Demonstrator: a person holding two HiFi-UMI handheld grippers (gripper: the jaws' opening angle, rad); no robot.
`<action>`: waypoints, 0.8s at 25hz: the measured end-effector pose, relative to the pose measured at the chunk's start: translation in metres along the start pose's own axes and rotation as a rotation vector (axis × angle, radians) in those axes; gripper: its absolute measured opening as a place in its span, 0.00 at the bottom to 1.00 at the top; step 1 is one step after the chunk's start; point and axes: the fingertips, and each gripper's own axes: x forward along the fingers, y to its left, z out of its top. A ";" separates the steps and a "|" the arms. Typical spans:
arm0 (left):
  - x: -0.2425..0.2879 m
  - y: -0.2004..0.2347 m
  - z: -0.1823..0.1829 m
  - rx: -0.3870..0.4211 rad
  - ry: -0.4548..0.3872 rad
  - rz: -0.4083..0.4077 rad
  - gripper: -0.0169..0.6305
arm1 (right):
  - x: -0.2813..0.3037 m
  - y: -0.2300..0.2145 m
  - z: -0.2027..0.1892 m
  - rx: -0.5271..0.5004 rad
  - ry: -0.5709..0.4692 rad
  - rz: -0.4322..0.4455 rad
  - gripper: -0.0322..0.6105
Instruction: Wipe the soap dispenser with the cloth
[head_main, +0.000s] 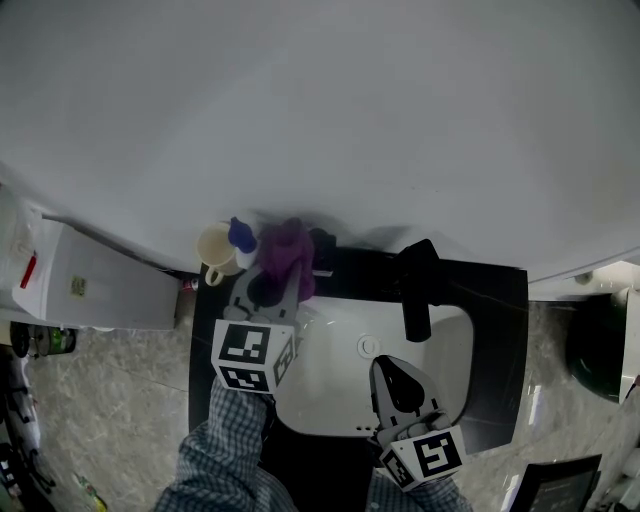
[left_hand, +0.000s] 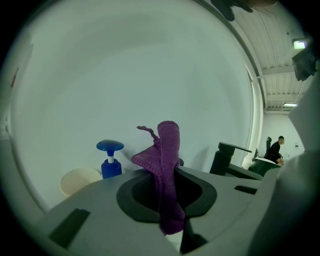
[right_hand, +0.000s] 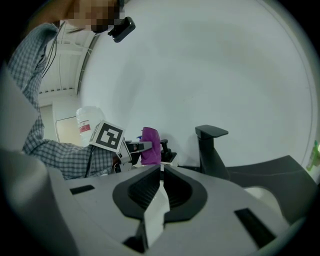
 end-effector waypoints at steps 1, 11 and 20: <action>-0.001 0.001 -0.001 0.001 0.002 0.007 0.12 | 0.000 -0.001 0.000 0.000 0.000 -0.001 0.10; -0.005 0.004 -0.011 -0.090 -0.015 0.064 0.12 | 0.000 -0.002 -0.003 0.005 0.004 0.003 0.10; -0.011 0.008 -0.024 -0.138 -0.012 0.086 0.12 | 0.000 -0.008 -0.002 -0.008 0.011 -0.006 0.10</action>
